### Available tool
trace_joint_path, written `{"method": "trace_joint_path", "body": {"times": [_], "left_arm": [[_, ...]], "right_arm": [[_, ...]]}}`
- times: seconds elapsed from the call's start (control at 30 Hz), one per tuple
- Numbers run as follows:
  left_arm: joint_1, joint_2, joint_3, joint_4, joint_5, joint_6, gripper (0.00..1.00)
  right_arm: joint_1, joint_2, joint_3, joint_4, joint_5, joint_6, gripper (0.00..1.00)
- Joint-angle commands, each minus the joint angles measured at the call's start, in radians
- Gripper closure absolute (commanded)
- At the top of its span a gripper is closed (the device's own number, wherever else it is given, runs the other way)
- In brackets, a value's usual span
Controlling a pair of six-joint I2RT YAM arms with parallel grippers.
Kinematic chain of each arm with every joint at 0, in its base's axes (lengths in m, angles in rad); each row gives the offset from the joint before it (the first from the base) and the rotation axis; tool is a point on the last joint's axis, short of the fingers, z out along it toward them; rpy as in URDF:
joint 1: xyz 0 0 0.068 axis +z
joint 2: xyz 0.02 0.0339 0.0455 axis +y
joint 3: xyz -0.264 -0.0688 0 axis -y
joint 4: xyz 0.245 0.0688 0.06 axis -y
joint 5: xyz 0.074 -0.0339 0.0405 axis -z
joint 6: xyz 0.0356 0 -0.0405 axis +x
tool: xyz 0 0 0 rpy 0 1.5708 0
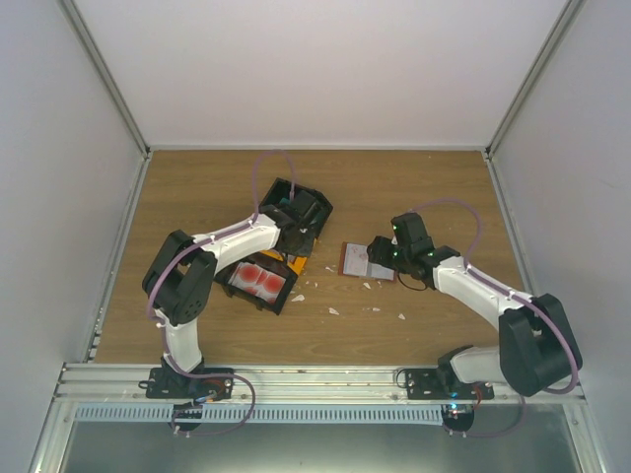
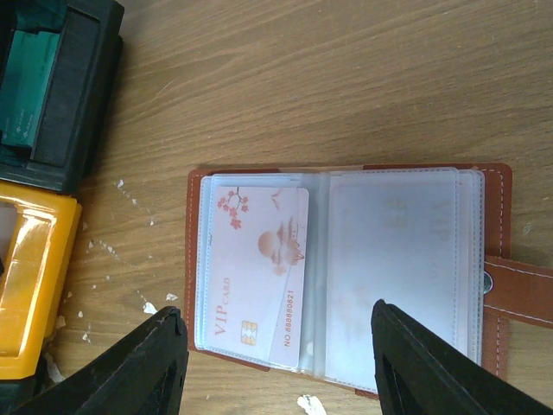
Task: Put the credit cards into the card holder
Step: Pick up the credit card from the storage box.
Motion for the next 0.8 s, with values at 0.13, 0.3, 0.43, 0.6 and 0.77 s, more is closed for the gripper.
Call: {"method": "trace_joint_path", "body": {"times": [0.13,0.3,0.43,0.6,0.77], "left_arm": [[0.015,0.014,-0.029,0.045,-0.006,0.008,0.87],[0.015,0.012,-0.026,0.049,0.002,0.016,1.0],[0.015,-0.026,-0.016,0.039,-0.025,0.014,1.0],[0.015,-0.116,0.013,0.013,-0.013,0.007,1.0],[0.015,-0.242,0.015,0.041,0.074,0.009,1.0]], "right_arm": [[0.007,0.019,-0.005,0.008,0.008,-0.011,0.41],[0.007,0.021,-0.005,0.004,0.011,-0.01,0.41],[0.007,0.01,0.001,-0.002,0.01,-0.01,0.41],[0.004,-0.042,0.013,0.003,0.017,-0.023,0.4],[-0.021,-0.1,0.003,-0.017,0.056,-0.042,0.4]]}}
